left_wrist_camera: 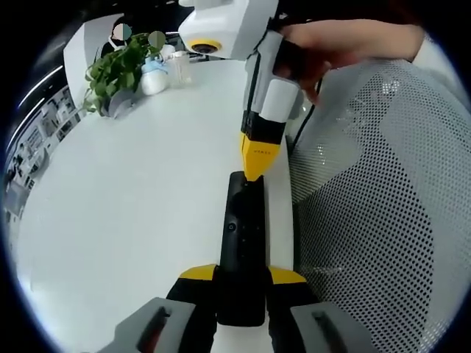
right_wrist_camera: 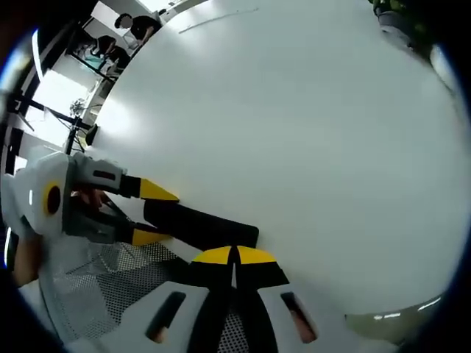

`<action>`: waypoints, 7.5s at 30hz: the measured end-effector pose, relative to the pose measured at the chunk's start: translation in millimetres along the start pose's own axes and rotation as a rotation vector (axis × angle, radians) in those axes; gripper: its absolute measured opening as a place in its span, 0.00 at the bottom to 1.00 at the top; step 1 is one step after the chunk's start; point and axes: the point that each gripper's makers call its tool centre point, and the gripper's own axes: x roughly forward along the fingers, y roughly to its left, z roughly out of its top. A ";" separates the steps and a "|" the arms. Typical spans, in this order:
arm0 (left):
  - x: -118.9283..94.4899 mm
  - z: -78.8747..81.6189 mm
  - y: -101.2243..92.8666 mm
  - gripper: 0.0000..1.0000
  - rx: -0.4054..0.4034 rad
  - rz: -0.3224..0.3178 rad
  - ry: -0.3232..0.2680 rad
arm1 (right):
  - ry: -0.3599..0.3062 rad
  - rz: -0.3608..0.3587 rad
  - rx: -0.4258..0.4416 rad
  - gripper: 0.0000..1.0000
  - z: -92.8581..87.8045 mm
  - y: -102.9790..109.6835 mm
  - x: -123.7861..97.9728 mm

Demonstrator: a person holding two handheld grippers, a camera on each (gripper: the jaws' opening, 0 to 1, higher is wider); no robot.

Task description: Press the specified remote control buttons in sequence, fully releasing each button before pressing the next.

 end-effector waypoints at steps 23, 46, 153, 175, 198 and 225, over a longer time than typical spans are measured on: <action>0.2 0.6 0.4 0.25 0.000 -0.005 0.002 | -0.025 -0.016 -0.088 0.00 5.2 3.8 2.3; -0.1 0.8 0.3 0.25 -0.017 -0.005 -0.011 | -0.016 -0.045 -0.139 0.00 5.0 2.9 1.5; 6.3 9.7 -5.0 0.25 0.026 -0.025 -0.043 | -0.020 -0.050 -0.217 0.00 6.7 10.0 6.4; 6.2 10.1 -5.1 0.24 0.015 -0.026 -0.049 | -0.050 -0.032 -0.258 0.00 16.4 19.0 11.6; 6.3 10.3 -5.0 0.24 0.015 -0.029 -0.045 | -0.076 0.017 -0.195 0.00 15.8 20.0 12.5; 6.6 10.0 -5.4 0.25 0.032 -0.013 -0.038 | -0.015 0.017 -0.243 0.00 5.7 27.5 12.0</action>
